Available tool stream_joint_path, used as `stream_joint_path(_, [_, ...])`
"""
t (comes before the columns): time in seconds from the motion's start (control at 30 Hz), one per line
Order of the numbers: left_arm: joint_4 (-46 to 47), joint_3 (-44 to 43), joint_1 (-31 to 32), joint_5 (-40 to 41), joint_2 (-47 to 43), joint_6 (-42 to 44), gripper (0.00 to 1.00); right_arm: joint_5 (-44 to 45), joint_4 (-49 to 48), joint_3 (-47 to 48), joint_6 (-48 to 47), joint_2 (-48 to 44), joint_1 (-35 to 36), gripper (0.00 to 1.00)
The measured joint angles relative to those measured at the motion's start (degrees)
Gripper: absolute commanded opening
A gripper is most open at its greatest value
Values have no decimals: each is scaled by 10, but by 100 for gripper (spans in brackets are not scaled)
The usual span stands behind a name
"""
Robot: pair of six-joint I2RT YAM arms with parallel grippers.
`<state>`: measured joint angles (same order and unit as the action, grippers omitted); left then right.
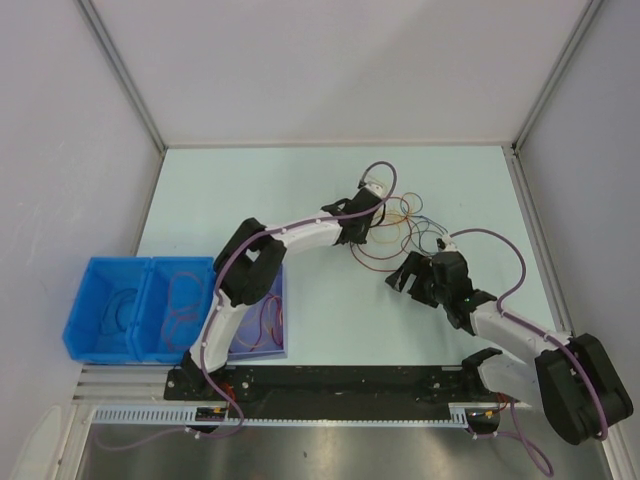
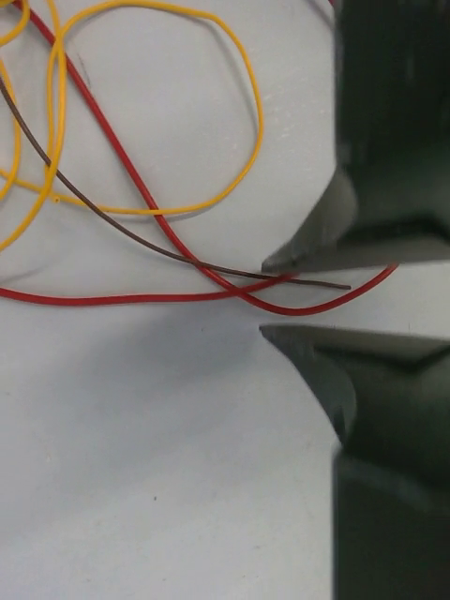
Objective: Untangle the cables
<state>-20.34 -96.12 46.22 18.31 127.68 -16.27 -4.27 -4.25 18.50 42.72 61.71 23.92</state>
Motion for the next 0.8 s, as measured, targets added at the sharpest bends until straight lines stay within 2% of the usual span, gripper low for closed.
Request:
stream_joint_path(0.03, [1,1,-1,0,0,0,9,-3,-4,0,0,3,-2,91])
stream_joint_path(0.07, [3,4,-2,0,0,-1,1,-6,-7,0,0,5,-4,91])
stream_joint_path(0.27, [19,43,-2,0,-19,-8,0,-21,-25,0,2,17,-14,90])
stream_joint_path(0.5, [-18,57,-2,3,-80,-7,0,-27,-30,-1,2,20,-16,90])
stream_joint_path(0.73, [-56,56,-2,15,-234,-7,0,-27,-31,-1,2,20,-17,90])
stream_joint_path(0.8, [-42,68,-2,13,-291,-5,0,-27,-32,-2,2,20,-17,90])
